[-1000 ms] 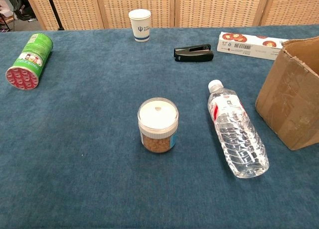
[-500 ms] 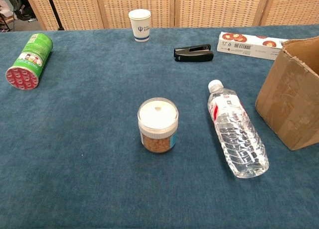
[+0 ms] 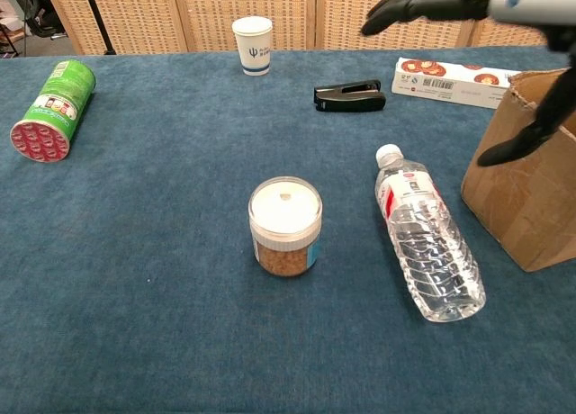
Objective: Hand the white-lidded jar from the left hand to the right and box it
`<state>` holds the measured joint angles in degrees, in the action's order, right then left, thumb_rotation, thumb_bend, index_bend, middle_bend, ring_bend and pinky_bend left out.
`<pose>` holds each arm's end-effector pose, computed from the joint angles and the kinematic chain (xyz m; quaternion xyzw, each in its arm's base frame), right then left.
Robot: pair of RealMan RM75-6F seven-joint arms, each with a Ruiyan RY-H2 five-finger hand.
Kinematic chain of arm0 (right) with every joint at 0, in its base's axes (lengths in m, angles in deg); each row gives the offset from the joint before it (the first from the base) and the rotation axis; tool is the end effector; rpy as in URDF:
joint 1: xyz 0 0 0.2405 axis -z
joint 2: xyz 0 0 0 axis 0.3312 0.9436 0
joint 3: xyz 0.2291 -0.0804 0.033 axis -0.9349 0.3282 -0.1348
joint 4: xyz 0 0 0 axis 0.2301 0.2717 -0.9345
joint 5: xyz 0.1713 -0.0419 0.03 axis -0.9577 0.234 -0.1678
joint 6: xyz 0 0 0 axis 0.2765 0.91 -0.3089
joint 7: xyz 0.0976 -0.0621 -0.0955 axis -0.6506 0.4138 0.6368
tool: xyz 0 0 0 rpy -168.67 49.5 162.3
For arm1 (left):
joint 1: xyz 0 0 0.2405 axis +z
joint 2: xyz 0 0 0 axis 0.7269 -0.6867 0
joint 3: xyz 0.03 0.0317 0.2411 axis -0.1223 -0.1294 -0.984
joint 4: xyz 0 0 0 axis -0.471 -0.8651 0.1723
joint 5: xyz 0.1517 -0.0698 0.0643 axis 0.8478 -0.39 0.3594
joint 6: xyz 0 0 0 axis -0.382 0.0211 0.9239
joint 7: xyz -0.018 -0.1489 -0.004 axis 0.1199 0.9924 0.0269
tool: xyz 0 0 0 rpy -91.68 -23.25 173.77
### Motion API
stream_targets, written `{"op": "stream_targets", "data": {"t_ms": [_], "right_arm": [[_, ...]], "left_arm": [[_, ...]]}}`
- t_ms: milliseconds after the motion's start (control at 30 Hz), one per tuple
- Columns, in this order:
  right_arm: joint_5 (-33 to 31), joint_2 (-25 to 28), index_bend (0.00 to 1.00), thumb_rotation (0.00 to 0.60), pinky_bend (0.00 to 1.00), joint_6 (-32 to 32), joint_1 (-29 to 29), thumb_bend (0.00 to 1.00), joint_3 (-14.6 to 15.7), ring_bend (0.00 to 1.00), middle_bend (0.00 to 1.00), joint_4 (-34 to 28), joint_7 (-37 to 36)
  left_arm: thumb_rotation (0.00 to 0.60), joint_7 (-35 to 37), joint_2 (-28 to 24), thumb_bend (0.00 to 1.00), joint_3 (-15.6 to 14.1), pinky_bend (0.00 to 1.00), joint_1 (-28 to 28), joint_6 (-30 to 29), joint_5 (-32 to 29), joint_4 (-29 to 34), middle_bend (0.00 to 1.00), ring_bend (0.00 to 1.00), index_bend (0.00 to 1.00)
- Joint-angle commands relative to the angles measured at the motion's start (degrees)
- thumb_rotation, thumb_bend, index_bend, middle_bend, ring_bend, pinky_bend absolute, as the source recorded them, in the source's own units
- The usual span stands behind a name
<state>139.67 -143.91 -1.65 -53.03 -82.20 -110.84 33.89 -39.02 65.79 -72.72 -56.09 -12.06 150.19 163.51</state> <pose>-0.0901 -0.2562 0.1079 0.8247 -0.2513 0.3969 0.3149 -0.2797 0.2044 0.2294 -0.5556 -0.3992 -0.4183 0.5975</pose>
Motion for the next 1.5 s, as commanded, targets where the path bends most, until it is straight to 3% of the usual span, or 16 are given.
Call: {"op": "stream_targets", "data": {"t_ms": [33, 333, 567, 667, 733, 800, 900, 933, 1000, 1067, 1300, 1500], "right_arm": [[-12.03, -10.94, 0.02, 0.6, 0.01, -5.26, -7.35, 0.0, 0.25, 0.0, 0.0, 1.92, 13.98], [-30.22, -23.71, 0.02, 0.6, 0.01, -2.83, -15.65, 0.0, 2.43, 0.0, 0.0, 5.51, 28.75], [-38.65, -29.93, 0.02, 0.6, 0.01, 1.11, -20.35, 0.0, 2.08, 0.0, 0.0, 10.22, 32.69], [-38.2, -31.19, 0.02, 0.6, 0.1, 2.76, -21.15, 0.0, 2.21, 0.0, 0.01, 11.71, 32.42], [-36.58, -31.93, 0.06, 0.6, 0.23, 3.68, -21.29, 0.0, 2.5, 0.04, 0.09, 13.03, 31.84], [-34.09, -32.62, 0.21, 0.6, 0.45, 4.26, -21.17, 0.01, 2.88, 0.22, 0.29, 14.68, 30.24], [-32.03, -32.73, 0.46, 0.6, 0.64, 3.69, -20.8, 0.15, 3.35, 0.48, 0.55, 16.08, 26.82], [-31.42, -32.52, 0.51, 0.6, 0.67, 3.28, -20.65, 0.19, 3.33, 0.52, 0.59, 16.1, 25.21], [-30.2, -32.13, 0.61, 0.6, 0.7, 2.88, -20.37, 0.26, 3.28, 0.59, 0.67, 15.97, 22.85], [-29.24, -31.61, 0.64, 0.6, 0.7, 2.73, -20.08, 0.3, 2.97, 0.6, 0.69, 15.34, 20.56], [-25.83, -26.77, 0.66, 0.6, 0.7, 5.52, -19.16, 0.36, 0.01, 0.61, 0.7, 10.99, 16.02], [-23.34, -16.81, 0.66, 0.6, 0.7, 9.42, -17.18, 0.35, -4.26, 0.61, 0.7, 5.82, 13.26]], "left_arm": [[0.6, 0.65, -0.19, 0.0, 0.1, 0.0, 0.48, -0.39, 0.67, -0.19, 0.0, 0.0, 0.0], [0.6, 2.16, -0.67, 0.0, 0.55, 0.0, 0.87, 0.54, 1.47, -0.71, 0.0, 0.0, 0.0], [0.6, 4.48, -1.28, 0.0, 1.12, 0.0, 1.32, 0.81, 1.53, -1.41, 0.0, 0.0, 0.0], [0.6, 4.86, -1.37, 0.0, 1.39, 0.0, 1.51, 0.87, 1.43, -1.53, 0.0, 0.0, 0.0], [0.6, 5.05, -1.43, 0.0, 1.53, 0.0, 1.58, 0.99, 1.38, -1.57, 0.0, 0.0, 0.0], [0.6, 5.12, -1.47, 0.0, 1.62, 0.0, 1.62, 1.19, 1.45, -1.61, 0.0, 0.0, 0.0], [0.6, 5.1, -1.51, 0.0, 1.72, 0.0, 1.65, 1.44, 1.6, -1.63, 0.0, 0.0, 0.0], [0.6, 5.11, -1.49, 0.0, 1.76, 0.0, 1.67, 1.51, 1.67, -1.62, 0.0, 0.0, 0.0], [0.6, 5.09, -1.46, 0.0, 1.85, 0.0, 1.72, 1.55, 1.73, -1.66, 0.0, 0.0, 0.0], [0.6, 4.96, -1.43, 0.0, 1.94, 0.0, 1.73, 1.69, 1.66, -1.66, 0.0, 0.0, 0.0], [0.6, 4.6, -1.42, 0.0, 2.17, 0.0, 1.83, 2.12, 1.7, -1.47, 0.0, 0.0, 0.0], [0.6, 3.87, -1.25, 0.0, 2.3, 0.0, 1.84, 2.41, 1.79, -1.3, 0.0, 0.0, 0.0]]}}
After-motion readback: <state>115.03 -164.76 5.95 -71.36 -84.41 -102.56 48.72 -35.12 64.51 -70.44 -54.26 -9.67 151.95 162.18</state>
